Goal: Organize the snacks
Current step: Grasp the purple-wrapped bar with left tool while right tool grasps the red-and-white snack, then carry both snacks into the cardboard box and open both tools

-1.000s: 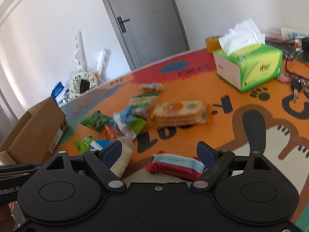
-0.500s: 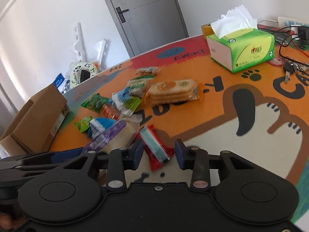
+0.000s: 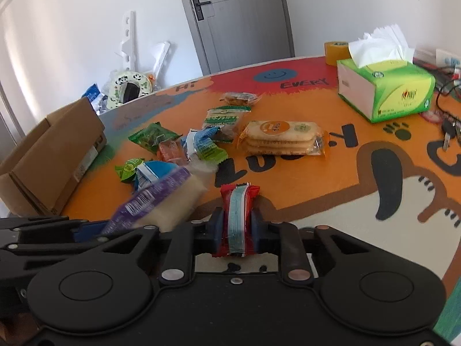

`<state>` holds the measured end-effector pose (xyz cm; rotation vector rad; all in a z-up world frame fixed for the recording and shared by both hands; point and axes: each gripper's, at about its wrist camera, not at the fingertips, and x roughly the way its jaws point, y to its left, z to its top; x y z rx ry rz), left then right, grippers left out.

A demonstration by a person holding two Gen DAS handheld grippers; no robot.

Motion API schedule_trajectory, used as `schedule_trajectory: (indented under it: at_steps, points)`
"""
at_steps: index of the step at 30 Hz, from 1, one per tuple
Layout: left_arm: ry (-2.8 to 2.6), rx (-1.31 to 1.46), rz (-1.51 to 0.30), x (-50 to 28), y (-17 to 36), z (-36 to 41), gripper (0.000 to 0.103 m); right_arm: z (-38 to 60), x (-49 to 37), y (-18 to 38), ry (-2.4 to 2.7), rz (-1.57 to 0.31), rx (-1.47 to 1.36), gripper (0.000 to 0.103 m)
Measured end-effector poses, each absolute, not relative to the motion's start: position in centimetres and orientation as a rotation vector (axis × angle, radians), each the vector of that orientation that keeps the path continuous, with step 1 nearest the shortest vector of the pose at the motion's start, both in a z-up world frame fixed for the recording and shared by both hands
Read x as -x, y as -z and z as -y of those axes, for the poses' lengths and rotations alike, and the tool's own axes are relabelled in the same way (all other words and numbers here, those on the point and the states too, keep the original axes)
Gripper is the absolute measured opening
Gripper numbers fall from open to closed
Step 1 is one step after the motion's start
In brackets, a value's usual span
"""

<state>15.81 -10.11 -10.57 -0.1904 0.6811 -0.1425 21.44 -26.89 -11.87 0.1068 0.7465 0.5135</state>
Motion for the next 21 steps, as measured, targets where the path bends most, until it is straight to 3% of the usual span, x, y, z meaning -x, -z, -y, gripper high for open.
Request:
schedule_trajectory:
  at_steps: [21]
  points:
    - [0.072,0.267,-0.515,-11.1,5.1,4.6,0.027,25.2,-17.4,7.0,-0.634,-0.616,-0.233,0.021]
